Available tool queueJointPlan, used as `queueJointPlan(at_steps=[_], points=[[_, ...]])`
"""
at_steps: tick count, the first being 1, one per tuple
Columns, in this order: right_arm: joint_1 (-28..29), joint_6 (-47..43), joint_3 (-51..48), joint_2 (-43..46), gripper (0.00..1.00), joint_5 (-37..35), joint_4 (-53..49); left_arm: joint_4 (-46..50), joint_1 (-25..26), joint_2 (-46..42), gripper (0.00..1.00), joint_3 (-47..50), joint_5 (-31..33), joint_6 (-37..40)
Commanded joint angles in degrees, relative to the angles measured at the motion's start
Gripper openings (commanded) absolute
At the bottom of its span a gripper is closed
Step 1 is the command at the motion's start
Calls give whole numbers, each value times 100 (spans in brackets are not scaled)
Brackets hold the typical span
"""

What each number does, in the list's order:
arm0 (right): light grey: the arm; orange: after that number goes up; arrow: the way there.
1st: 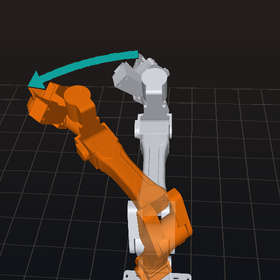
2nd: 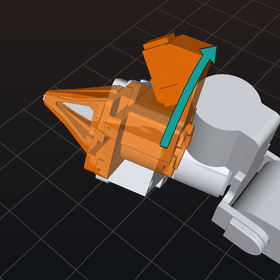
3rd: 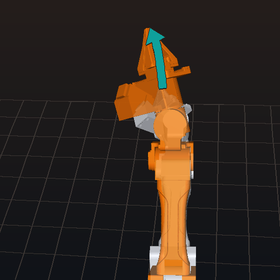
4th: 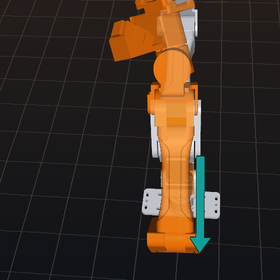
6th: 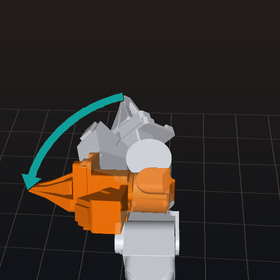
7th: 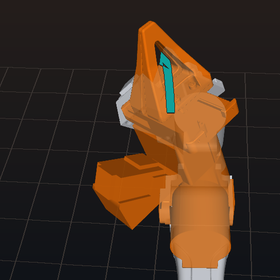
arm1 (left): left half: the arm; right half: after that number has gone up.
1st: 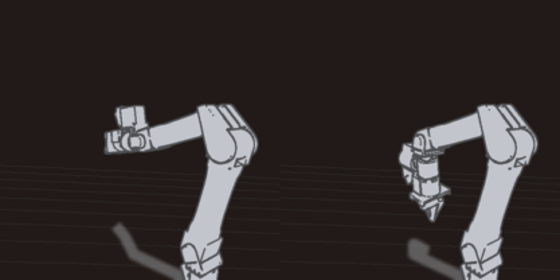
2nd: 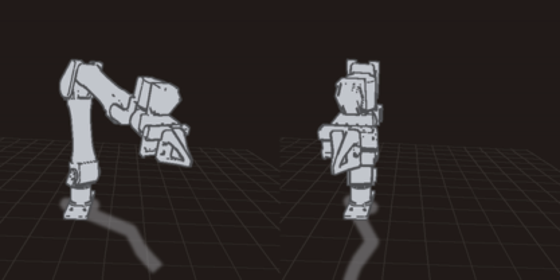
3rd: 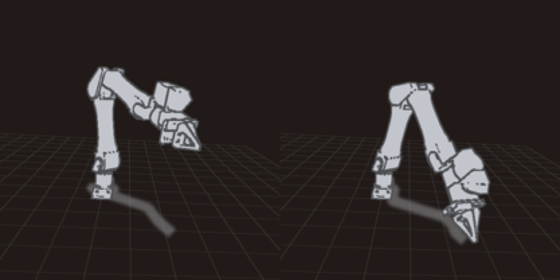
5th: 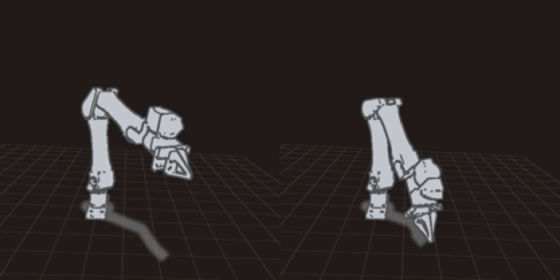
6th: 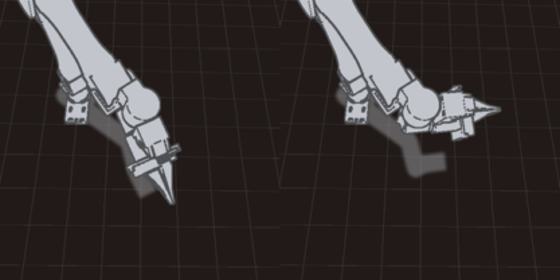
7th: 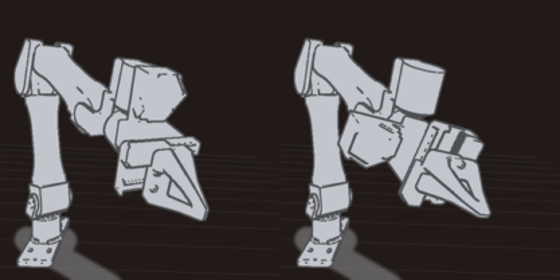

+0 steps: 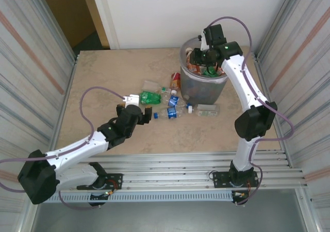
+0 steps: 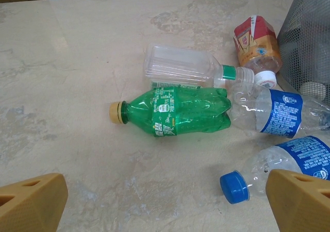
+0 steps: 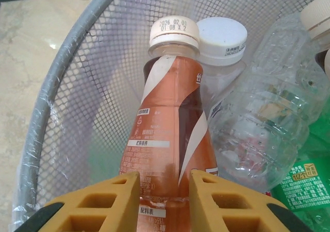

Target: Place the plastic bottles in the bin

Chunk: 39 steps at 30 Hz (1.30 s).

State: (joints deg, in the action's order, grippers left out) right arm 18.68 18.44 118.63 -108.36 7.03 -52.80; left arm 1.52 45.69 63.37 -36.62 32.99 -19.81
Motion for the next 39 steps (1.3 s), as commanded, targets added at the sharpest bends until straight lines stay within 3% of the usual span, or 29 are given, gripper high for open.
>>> queueJointPlan(at_steps=[1,18,28,39], points=[[69,-151,16,-105,30,-58,-284,14,-60,31,99,-74,49,-99],[193,-646,316,-693,39,-806,-647,110,-60,74,99,-118,66,-126],[329,-688,1235,-861,54,-779,-963,122,-60,110,99,-179,69,-111],[337,-672,1470,23,73,-765,-847,-41,-93,71,99,-253,-230,212]])
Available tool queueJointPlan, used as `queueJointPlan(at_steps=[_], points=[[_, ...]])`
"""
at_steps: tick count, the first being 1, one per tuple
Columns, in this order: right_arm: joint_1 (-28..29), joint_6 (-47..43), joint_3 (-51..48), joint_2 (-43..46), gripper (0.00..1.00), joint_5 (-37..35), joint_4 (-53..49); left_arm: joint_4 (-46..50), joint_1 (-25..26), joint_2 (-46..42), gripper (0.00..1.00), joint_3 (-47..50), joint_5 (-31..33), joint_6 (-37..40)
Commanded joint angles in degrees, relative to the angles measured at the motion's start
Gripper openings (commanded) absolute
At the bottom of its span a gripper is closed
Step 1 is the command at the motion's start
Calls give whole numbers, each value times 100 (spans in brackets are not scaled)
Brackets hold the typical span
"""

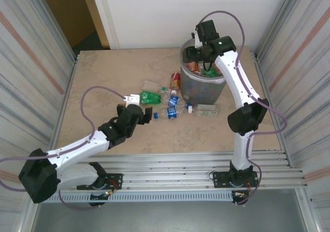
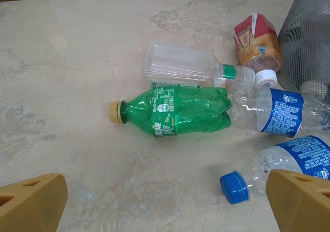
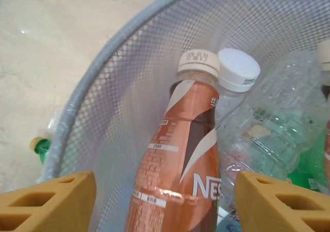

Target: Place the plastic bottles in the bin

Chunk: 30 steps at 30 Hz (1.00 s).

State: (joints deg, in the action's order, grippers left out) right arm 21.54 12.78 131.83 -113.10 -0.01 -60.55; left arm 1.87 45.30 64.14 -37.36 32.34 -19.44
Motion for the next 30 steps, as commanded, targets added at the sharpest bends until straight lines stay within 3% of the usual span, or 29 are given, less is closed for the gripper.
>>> queueJointPlan(at_steps=[1,6,11,15,19,30], points=[[56,-102,100,591,75,-123,-71,-122,-75,17,99,-198,-320,304],[61,-57,-652,1355,84,-473,258,110,-274,431,99,-629,-1709,1254],[-59,73,-1659,2301,93,-705,736,671,-285,1192,97,-1276,-2559,2248],[-447,337,-2483,3044,100,-375,1099,824,-285,1798,93,-1690,-2964,2804],[-906,515,-3264,3700,98,61,1453,1025,-285,2408,89,-2165,-3275,3163],[-1130,515,-3848,4365,98,10,1828,1531,-285,3776,86,-3220,-3735,3644]])
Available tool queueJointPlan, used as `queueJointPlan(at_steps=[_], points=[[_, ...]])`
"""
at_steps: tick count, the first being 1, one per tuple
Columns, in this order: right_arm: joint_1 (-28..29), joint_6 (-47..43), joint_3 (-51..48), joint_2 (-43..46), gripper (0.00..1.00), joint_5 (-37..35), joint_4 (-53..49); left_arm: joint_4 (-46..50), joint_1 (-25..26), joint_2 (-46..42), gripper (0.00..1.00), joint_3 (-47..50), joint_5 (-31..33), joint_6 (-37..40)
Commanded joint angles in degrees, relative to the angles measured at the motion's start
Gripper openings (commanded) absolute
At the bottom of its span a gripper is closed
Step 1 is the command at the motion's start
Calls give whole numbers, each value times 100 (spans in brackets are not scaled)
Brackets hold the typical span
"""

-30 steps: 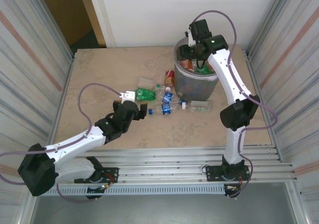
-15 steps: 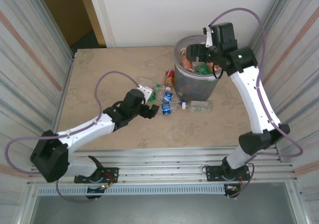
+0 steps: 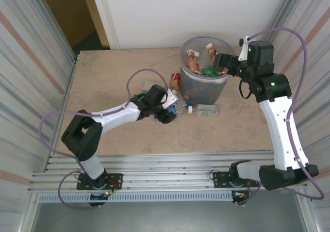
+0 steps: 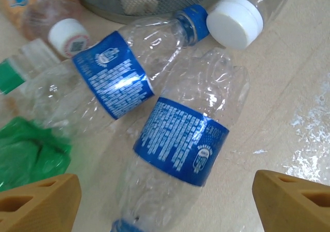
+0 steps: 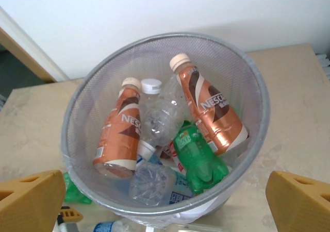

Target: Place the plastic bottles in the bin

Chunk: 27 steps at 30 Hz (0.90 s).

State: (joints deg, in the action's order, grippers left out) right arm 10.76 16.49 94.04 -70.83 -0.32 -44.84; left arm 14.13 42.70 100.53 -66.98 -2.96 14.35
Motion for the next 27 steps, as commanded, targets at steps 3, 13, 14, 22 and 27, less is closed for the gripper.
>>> queueJointPlan(at_steps=[3,13,14,22,27], points=[[-66,144,-103,135,98,25,265,359,-25,390,82,-438,-130,301],[-72,205,-342,122,98,15,449,524,36,882,74,-674,17,367],[-70,205,-358,113,98,23,463,530,50,913,73,-674,28,367],[-71,216,-393,16,98,71,492,621,107,1021,60,-611,0,244],[-68,241,-417,-41,98,170,517,547,137,999,59,-453,0,185]])
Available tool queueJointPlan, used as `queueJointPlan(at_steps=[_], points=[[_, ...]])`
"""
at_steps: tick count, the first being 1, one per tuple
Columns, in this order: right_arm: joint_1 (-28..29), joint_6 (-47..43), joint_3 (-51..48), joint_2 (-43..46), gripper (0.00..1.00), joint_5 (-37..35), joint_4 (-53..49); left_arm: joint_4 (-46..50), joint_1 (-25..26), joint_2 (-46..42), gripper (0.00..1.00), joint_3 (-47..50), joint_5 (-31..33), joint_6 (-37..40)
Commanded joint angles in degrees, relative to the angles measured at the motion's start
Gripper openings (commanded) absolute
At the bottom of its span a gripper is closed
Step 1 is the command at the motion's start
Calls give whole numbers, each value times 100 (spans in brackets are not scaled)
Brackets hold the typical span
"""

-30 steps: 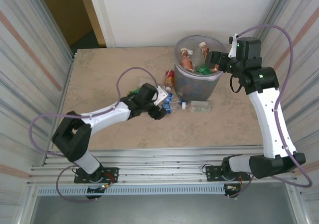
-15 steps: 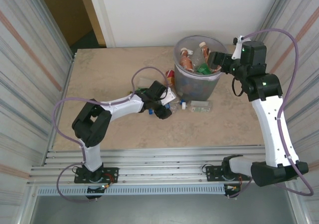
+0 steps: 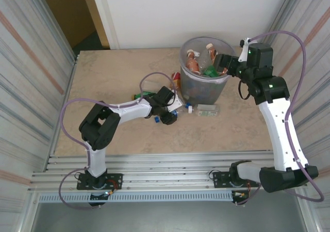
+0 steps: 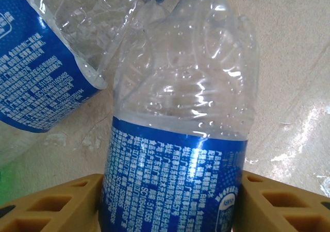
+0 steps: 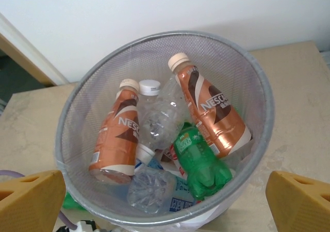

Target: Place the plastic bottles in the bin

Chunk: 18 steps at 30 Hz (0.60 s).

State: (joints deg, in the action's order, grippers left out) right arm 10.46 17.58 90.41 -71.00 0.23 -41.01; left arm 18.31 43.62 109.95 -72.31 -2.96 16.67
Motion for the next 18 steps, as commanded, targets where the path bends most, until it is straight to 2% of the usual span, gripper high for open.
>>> queueJointPlan(at_steps=[1,4,7,12,15,18], points=[[-35,139,-55,-38,98,138,131,120,47,45,58,117,-2,-73],[-35,149,-55,-59,98,170,131,73,51,-15,55,231,-17,-111],[-35,166,-63,-66,98,144,127,-2,83,-74,66,348,-47,-111],[-43,184,-76,-79,98,126,127,16,112,-39,68,372,-47,-88],[-37,193,-77,-88,98,126,112,15,129,21,68,360,-32,-70],[-35,193,-51,-100,98,143,64,42,156,41,59,349,-20,-65]])
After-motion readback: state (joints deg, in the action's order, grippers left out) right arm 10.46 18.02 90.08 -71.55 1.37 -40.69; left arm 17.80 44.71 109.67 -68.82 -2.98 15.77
